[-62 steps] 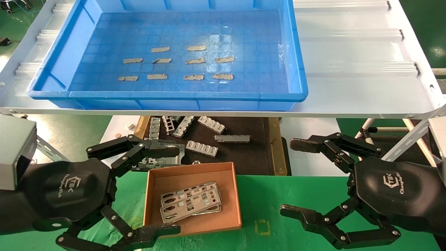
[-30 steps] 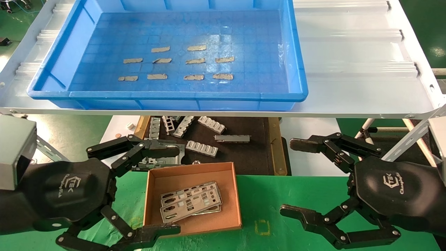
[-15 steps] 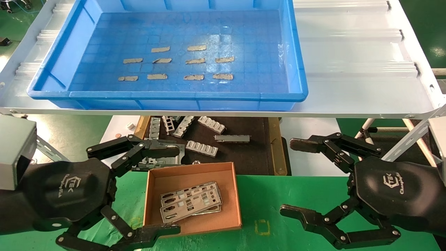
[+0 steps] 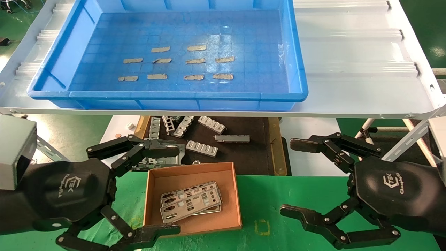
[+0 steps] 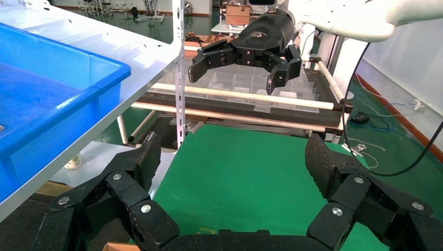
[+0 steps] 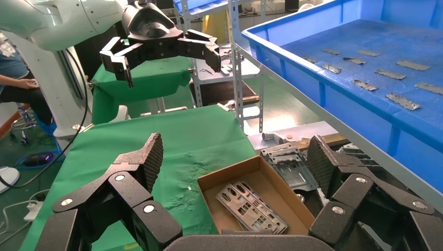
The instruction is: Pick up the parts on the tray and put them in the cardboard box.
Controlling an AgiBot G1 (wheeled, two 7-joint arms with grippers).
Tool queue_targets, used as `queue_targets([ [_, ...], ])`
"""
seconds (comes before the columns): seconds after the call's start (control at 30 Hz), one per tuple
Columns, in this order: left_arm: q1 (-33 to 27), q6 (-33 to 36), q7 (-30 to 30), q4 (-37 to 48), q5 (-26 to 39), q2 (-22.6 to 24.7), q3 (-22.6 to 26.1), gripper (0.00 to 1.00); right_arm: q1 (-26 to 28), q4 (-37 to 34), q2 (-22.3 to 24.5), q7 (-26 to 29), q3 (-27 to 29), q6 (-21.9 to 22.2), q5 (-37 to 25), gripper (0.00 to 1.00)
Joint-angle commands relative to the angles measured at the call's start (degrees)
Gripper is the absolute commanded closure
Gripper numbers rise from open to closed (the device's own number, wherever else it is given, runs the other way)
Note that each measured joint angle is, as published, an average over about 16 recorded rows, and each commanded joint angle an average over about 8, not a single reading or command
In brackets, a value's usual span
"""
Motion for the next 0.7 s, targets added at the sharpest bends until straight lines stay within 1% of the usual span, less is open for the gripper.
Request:
queue_targets([
  [0.03, 0.0, 0.0, 0.0, 0.0, 0.0, 0.0, 0.0, 0.0, 0.0, 0.0, 0.0, 0.0, 0.0, 0.0, 0.0, 0.0],
  [0.7, 0.0, 0.0, 0.0, 0.0, 0.0, 0.0, 0.0, 0.0, 0.0, 0.0, 0.0, 0.0, 0.0, 0.0, 0.0, 0.0],
])
